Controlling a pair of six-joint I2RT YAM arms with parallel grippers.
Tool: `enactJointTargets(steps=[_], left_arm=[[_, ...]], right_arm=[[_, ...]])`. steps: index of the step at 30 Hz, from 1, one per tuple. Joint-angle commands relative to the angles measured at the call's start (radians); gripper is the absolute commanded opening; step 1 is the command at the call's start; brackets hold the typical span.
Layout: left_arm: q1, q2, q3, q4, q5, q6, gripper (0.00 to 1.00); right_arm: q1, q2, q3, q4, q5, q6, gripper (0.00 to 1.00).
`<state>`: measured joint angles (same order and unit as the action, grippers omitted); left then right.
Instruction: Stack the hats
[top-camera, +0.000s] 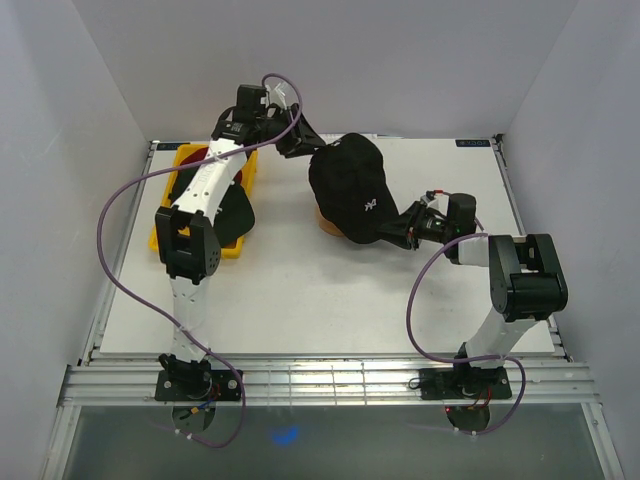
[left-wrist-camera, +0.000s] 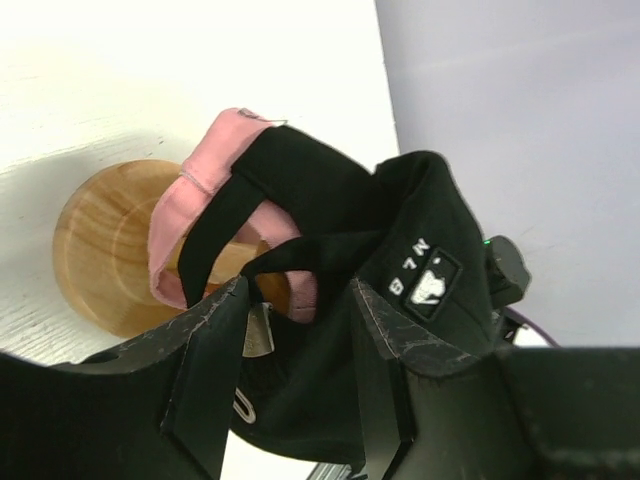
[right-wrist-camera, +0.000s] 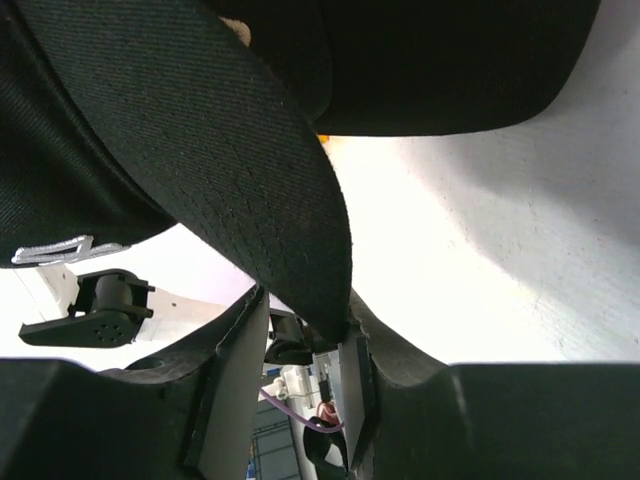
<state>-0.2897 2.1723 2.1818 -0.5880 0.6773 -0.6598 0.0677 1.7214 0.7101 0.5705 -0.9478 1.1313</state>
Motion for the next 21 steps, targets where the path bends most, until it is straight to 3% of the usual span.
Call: enactJointTargets(steps=[1,12,21], left_arm=[[-0.012,0.003,0.055,-0.077,-0.034,0.071,0.55],[-0.038,0.01,0.067,-0.136,-0.183,0.18,0.39],[-0.063,0.024,0.081,-0.136,-0.226,0.198,0.11]], right_arm=[[0.003,0.017,0.049,-0.026,0.004,-0.027,0.35],[-0.002,0.021,0.078,-0.084,0.014,-0.051,0.27],[-0.048,0.056,0.065,-0.087,0.018,-0.039,0.16]])
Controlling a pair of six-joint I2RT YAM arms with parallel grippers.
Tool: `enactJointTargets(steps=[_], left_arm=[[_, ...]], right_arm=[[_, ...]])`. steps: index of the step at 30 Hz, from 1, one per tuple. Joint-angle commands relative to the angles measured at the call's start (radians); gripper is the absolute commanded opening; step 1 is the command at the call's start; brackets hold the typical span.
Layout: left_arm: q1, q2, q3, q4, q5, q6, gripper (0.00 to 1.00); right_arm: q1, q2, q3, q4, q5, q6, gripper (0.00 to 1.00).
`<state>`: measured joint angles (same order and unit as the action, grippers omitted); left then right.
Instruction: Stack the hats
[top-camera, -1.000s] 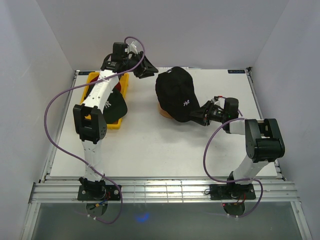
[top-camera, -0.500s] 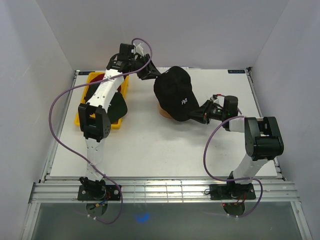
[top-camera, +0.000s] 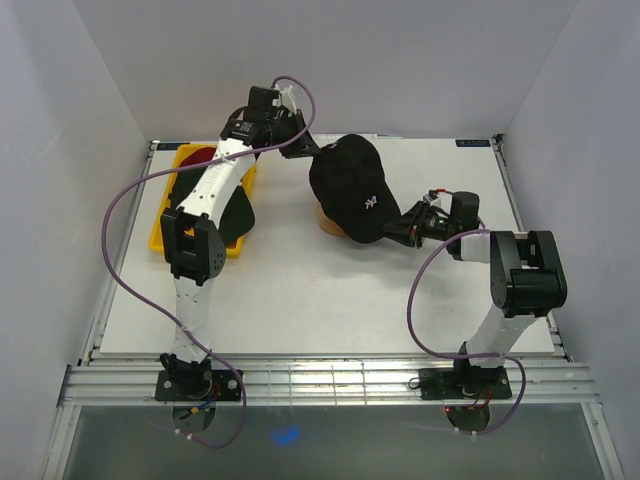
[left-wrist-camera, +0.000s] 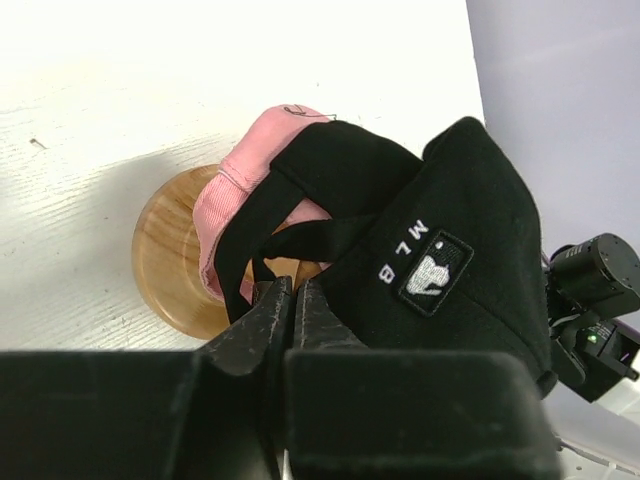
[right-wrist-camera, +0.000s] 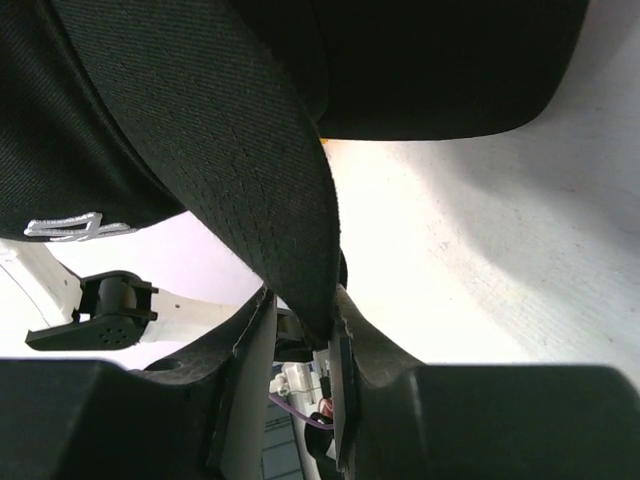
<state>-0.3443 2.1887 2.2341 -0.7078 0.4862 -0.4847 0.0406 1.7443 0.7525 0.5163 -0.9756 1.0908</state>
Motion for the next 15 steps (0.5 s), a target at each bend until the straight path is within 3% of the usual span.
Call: enactJointTargets(steps=[1,3,9,15], left_arm=[[-0.01,0.009,0.029,-0.018,-0.04,0.021,0.08],[-0.015,0.011,0.022,-0.018,-0.058,0.021,0.0],[-0.027,0.003,-0.017,-0.022,-0.112,0.029,0.0],[-0.027,-0.017,-0.033,-0.03,-0.146,0.047,0.0]], right_arm=[[-0.022,0.043,0.024,-0.033,0.045,0.001,0.13],[-0.028,0.063,0.024,-0.035,0.048,0.003,0.1],[-0.065,0.119,0.047,-0.091,0.067,-0.002,0.08],[-0.1,0.152,0.123,-0.274,0.086,-0.089,0.08]])
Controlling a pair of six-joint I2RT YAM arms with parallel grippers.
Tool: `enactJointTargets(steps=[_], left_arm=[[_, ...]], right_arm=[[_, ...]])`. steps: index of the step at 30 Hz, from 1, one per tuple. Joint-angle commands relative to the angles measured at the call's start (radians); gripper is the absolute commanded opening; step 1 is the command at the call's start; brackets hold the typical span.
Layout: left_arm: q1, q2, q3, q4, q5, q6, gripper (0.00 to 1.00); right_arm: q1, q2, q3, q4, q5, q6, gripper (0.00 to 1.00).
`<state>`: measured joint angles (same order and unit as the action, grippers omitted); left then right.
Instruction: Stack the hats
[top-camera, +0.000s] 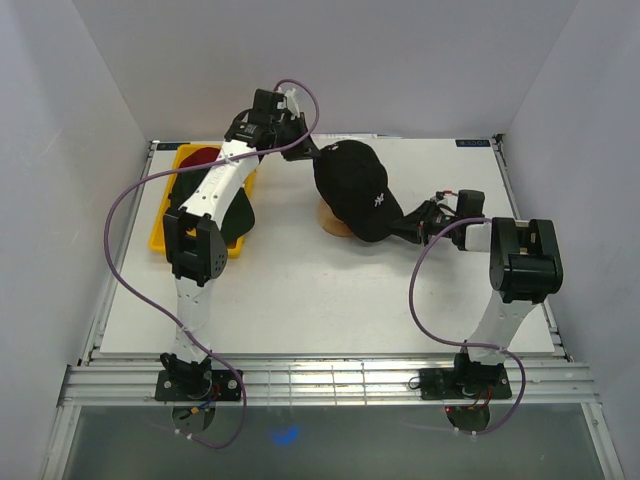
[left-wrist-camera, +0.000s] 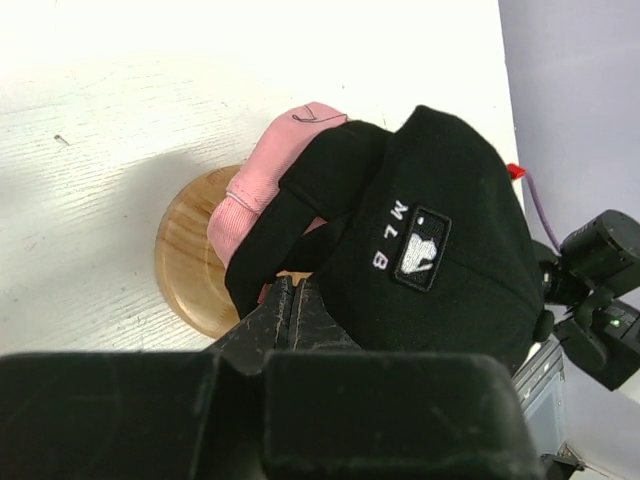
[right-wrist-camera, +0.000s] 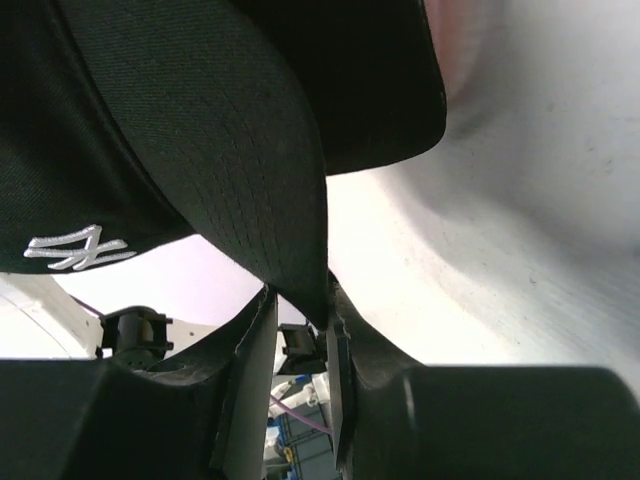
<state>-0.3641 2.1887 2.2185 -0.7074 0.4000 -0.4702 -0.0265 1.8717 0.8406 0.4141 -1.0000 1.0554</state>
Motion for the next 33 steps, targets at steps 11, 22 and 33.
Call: enactJointTargets(steps=[11,22,33], left_arm=[[-0.01,-0.033,-0.065,-0.052,-0.108,0.068,0.0],[-0.01,-0.03,-0.075,-0.052,-0.107,0.088,0.04],[0.005,-0.026,0.029,-0.03,0.016,0.117,0.53]], right_arm=[[-0.047,0.15,0.298,-0.544,0.225,-0.27,0.08],[-0.046,0.199,0.341,-0.68,0.365,-0.4,0.08],[-0.049,0.017,0.321,-0.663,0.392,-0.416,0.36]])
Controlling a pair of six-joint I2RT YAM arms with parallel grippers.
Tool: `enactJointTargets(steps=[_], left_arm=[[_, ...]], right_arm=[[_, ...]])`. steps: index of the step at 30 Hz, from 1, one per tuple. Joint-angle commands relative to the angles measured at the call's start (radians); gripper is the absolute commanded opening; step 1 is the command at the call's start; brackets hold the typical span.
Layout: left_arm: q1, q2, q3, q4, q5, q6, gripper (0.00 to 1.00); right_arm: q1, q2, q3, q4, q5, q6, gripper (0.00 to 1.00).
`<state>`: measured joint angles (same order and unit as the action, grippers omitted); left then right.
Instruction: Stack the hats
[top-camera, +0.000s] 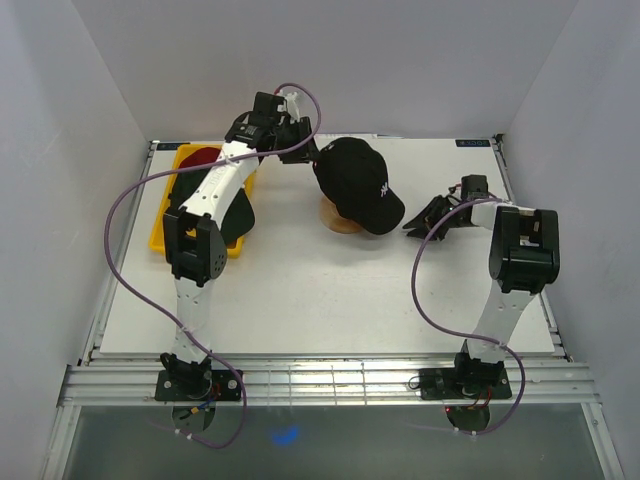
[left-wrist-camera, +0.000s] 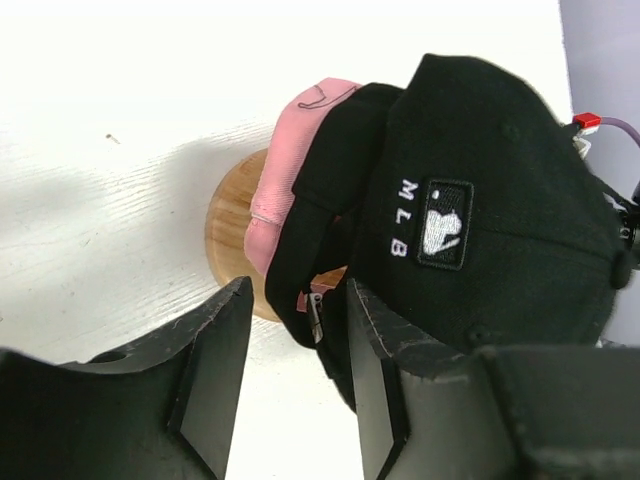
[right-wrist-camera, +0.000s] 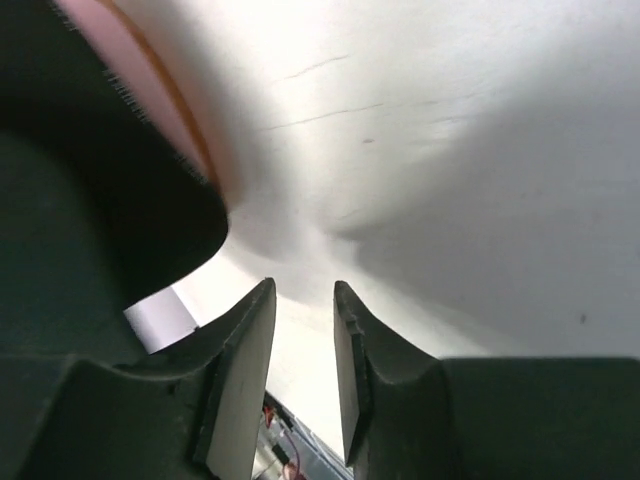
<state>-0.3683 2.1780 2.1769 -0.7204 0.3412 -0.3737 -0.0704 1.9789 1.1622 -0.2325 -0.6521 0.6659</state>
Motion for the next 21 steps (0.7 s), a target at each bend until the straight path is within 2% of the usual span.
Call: enactJointTargets(steps=[1,6,9,15,18,21], left_arm=[[0.012,-0.012,0.081,-0.017,0.081,0.016,0.54],[0.015,-0.059,0.049,0.042,0.11,0.006,0.64],[0.025,-0.121,0.003,0.105,0.105,-0.019,0.83],[0.032,-0.233,-0.055,0.142,0.059,-0.045,0.84],[0.032,-0.323,-0.169,0.176,0.062,-0.06,0.83],[0.016,-0.433,-0.356,0.237,0.094,-0.094,0.77]], right_arm=[[-0.008,-0.107,0.001,-0.019,0.055,-0.025,0.37],[-0.011,-0.204,0.017,-0.018,0.13,-0.014,0.41],[-0.011,-0.219,0.043,0.041,0.125,-0.005,0.46],[0.017,-0.106,0.25,0.061,0.098,-0.041,0.52],[0.033,-0.062,0.324,0.081,0.085,-0.055,0.54],[0.05,-0.022,0.381,0.113,0.082,-0.058,0.57]])
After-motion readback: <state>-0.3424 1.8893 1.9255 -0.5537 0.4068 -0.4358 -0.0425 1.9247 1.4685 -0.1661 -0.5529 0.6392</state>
